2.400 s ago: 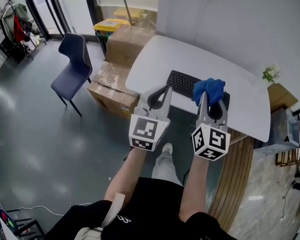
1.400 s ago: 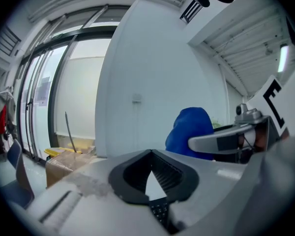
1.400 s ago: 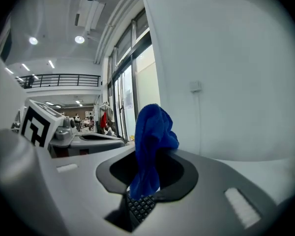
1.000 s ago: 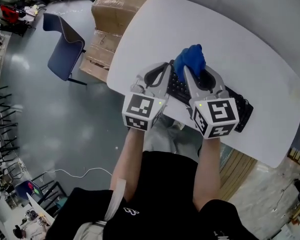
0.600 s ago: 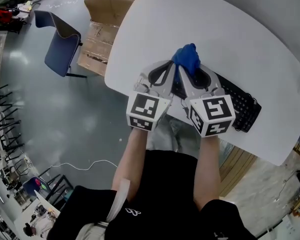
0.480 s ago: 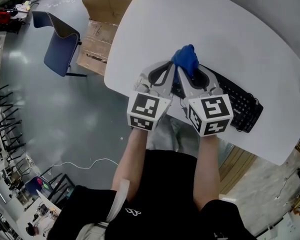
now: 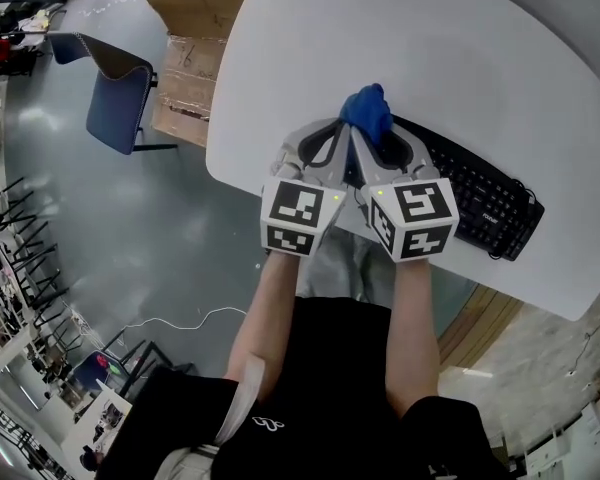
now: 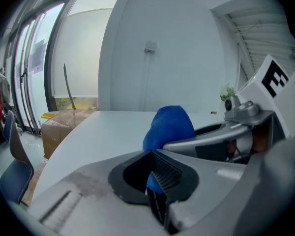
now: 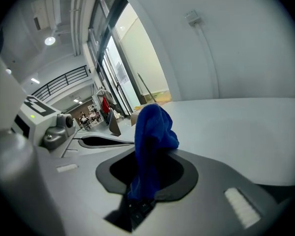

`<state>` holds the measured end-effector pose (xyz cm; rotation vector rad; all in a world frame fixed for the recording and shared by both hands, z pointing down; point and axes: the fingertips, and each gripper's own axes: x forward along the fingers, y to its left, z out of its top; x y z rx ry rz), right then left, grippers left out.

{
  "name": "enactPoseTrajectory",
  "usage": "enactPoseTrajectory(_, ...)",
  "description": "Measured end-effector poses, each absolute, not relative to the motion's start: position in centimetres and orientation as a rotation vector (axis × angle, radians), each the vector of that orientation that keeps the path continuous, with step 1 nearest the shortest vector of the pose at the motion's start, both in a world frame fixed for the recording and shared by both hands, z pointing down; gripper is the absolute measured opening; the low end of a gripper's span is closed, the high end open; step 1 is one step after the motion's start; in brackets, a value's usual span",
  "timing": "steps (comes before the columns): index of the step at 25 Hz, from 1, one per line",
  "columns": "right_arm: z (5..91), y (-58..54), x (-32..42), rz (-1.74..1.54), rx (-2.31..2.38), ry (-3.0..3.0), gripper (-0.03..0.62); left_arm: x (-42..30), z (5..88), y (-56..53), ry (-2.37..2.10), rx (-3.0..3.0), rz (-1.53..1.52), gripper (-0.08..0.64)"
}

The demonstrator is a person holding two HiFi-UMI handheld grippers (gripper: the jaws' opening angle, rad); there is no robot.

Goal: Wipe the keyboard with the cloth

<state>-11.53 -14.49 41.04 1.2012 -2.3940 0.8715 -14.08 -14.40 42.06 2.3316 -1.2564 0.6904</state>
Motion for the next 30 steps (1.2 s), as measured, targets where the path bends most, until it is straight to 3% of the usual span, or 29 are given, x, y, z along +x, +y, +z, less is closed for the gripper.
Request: enactPoseTrajectory(30, 44.1, -12.4, -5.7, 0.941, 1.392, -2.254, 0.086, -8.4, 45.3, -12.9, -1.132, 2.351, 0.831, -0.005)
